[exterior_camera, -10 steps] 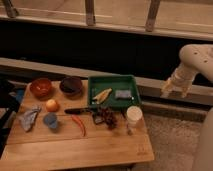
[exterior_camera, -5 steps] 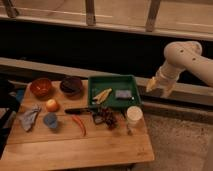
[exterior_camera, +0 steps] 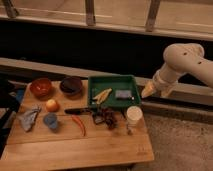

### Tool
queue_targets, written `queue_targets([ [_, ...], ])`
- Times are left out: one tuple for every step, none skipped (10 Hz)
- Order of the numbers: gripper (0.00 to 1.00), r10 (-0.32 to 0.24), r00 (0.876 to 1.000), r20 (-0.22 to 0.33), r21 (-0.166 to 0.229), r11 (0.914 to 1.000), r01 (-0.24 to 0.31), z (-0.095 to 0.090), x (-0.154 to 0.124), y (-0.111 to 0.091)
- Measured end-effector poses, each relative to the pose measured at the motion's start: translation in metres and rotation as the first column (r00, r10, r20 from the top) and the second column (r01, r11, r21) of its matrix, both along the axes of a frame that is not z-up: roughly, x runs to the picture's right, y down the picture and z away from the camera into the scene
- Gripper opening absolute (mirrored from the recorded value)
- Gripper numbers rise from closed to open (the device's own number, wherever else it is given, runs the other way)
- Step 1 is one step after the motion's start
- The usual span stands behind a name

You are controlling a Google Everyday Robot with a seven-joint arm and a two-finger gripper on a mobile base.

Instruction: Place fork in tray

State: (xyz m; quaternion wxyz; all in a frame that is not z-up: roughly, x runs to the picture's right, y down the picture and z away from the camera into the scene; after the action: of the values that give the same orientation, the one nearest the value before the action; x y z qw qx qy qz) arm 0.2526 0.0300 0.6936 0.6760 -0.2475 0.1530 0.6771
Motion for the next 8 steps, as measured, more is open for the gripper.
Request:
queue_targets([
  [0.67,-0.001,1.000,0.001,0.000,1.0000,0.001,0.000,-0.001,0.000],
  [0.67,-0.002,1.000,-0.009,-0.006,1.0000,0.002,0.001,0.002,0.001],
  [0.67,-0.008,1.000,-0.025,-0.034,0.9994,0.008,0.003,0.005,0.012],
  [0.67,-0.016,0.999,-0.036,-0.059,0.9982,0.014,0.008,0.005,0.024],
  [0.67,-0.020,0.999,-0.045,-0.079,0.9967,0.016,0.015,0.006,0.037],
  [0.67,-0.022,0.998,-0.061,-0.110,0.9938,0.015,0.024,0.009,0.058],
  [0.67,-0.023,0.997,-0.073,-0.135,0.9908,0.013,0.028,0.013,0.073],
  [0.67,-0.022,0.996,-0.086,-0.167,0.9859,0.008,0.031,0.017,0.091],
])
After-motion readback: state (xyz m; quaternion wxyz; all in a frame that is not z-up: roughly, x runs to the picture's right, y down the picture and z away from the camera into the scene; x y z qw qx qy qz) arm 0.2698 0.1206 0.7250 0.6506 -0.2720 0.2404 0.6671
